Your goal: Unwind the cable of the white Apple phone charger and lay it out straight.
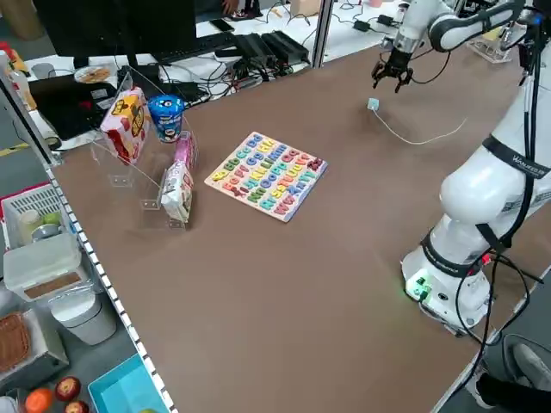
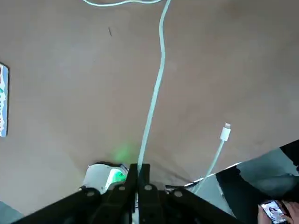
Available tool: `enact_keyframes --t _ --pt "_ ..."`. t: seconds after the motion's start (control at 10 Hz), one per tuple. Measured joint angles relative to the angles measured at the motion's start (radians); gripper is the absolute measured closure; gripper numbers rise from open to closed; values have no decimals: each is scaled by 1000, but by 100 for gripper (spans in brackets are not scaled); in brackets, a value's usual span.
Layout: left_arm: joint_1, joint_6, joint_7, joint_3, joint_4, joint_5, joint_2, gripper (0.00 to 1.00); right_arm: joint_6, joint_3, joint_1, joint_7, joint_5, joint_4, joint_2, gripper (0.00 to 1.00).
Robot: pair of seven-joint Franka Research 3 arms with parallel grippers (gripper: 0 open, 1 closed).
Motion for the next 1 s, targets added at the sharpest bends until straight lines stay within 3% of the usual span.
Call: enact_keyframes --t 1.0 --pt "-3 17 -13 -15 33 -29 -25 96 76 0 23 70 -4 42 63 0"
